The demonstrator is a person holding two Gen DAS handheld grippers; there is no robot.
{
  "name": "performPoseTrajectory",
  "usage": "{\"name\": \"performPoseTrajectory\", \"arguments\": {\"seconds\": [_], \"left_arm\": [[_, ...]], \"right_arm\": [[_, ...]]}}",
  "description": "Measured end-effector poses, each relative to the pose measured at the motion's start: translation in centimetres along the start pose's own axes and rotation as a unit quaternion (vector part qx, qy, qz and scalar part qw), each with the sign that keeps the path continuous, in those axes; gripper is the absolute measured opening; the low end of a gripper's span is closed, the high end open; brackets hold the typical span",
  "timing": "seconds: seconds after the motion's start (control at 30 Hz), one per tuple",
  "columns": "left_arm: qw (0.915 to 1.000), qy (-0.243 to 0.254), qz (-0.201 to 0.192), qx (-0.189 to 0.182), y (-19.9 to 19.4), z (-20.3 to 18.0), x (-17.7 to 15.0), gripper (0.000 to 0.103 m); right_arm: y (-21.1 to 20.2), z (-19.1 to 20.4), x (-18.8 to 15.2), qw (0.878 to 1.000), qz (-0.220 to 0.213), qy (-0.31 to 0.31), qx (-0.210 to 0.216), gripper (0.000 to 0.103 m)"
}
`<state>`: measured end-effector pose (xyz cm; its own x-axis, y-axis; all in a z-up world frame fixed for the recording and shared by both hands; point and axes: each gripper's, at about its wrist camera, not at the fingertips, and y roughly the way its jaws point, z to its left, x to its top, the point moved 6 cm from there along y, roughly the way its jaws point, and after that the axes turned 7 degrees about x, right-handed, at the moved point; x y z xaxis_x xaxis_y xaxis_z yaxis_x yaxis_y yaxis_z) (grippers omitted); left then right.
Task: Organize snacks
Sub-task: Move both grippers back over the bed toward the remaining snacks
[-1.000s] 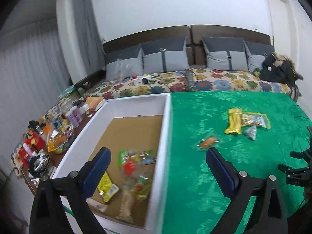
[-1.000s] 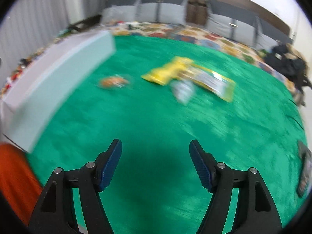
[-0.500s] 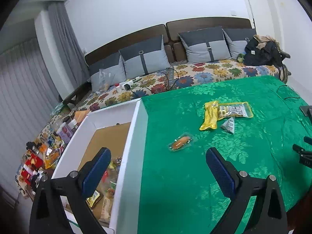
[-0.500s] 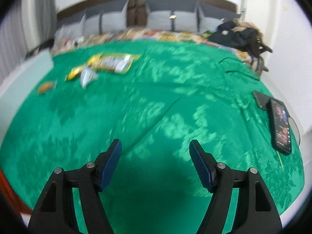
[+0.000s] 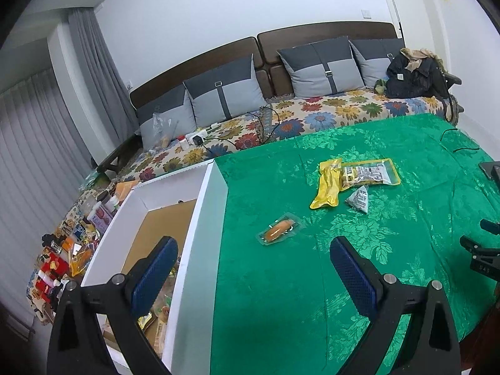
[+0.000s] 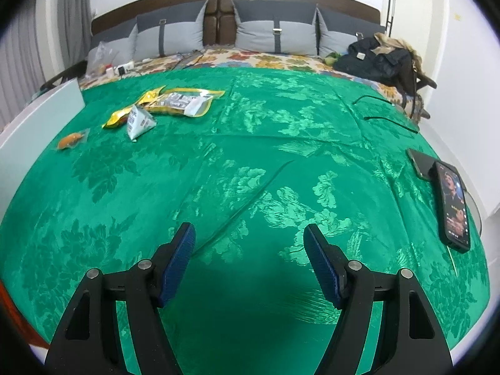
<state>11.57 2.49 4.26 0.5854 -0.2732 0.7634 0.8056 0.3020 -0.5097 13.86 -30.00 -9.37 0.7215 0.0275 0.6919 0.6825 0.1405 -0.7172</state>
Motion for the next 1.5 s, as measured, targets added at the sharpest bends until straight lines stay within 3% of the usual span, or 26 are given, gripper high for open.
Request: {"name": "performPoseTrajectory", "arguments": {"seconds": [0.63, 0.93, 1.23, 1.5], "left_arm": [[0.9988, 0.045, 0.010, 0.016, 2.2, -2.9, -0.5, 0.097], [0.9985, 0.052, 0.001, 0.018, 0.8, -3.1, 0.5, 0.097], [0.9995, 0.000, -0.026, 0.018, -2.7, 0.8, 3.9, 0.098], [0.9971, -0.036, -0.054, 0.040, -5.6, 4.8, 6.3, 0.101]], "right_arm": [[1.3, 0.9, -0.4, 1.000, 0.018, -0.016, 0.012, 0.075], [1.4, 0.8, -0.4, 1.000, 0.019, -0.013, 0.014, 0.075], [1.4, 0.8, -0.4, 1.000, 0.019, -0.013, 0.014, 0.075], [1.4, 0.7, -0.4, 1.000, 0.017, -0.011, 0.013, 0.075]]}}
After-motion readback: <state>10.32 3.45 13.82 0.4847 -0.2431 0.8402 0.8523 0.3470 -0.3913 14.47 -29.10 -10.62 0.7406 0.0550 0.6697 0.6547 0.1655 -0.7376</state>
